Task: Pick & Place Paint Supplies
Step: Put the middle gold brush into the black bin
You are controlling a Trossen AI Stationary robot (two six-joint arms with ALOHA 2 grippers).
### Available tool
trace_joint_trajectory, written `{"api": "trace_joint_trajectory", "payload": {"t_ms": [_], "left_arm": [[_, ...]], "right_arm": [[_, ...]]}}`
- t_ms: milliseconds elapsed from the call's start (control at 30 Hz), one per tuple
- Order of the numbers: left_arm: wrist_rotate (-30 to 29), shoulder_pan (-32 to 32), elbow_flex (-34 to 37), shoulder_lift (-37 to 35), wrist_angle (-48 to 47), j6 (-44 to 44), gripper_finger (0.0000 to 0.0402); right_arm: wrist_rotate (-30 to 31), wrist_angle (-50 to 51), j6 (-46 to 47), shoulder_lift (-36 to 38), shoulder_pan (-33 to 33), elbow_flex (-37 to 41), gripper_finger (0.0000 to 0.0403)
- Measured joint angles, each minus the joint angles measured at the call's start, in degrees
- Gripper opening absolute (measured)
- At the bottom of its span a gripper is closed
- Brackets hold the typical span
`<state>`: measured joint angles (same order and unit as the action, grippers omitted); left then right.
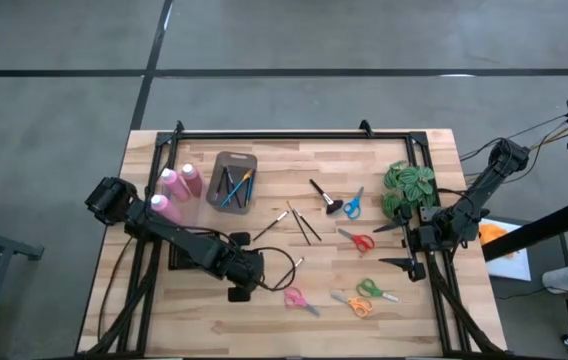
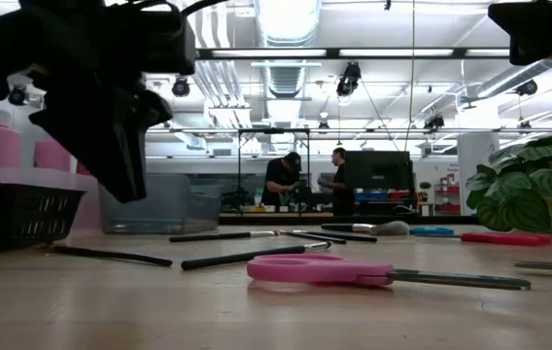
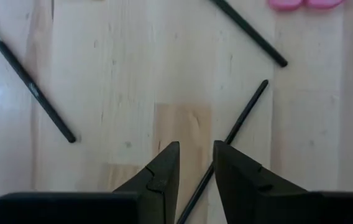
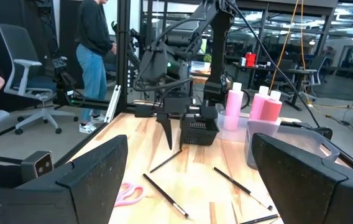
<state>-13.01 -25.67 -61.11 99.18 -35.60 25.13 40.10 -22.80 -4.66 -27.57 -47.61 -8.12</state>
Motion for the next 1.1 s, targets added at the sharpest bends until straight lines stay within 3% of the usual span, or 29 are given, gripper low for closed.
{"api": "trace_joint_trajectory", "payload": {"t_ms": [167, 433, 733, 933, 1100], "left_arm": [[0.0, -0.4, 1.6, 0.0, 0.8, 1.3, 0.0123], [6.6, -1.2, 4.4, 0.0, 3.1, -10.2, 0.0188], [7.5, -0.3, 8.0, 0.0, 6.9, -13.9, 0.0191], [11.5, 2.0, 10.8, -0.3, 11.0, -14.1, 0.0190], [12.4, 2.9, 11.9, -0.4, 12.9, -14.3, 0.0167]], "right_arm": [[0.0, 0.0, 0.0, 0.0, 0.0, 0.0, 0.0341], [0.0, 0.0, 0.0, 0.0, 0.0, 0.0, 0.0341], [0.0, 0.0, 0.0, 0.0, 0.0, 0.0, 0.0341], [0.0, 0.0, 0.1, 0.0, 0.0, 0.0, 0.0341], [0.0, 0.0, 0.0, 0.0, 0.0, 0.0, 0.0341]]}}
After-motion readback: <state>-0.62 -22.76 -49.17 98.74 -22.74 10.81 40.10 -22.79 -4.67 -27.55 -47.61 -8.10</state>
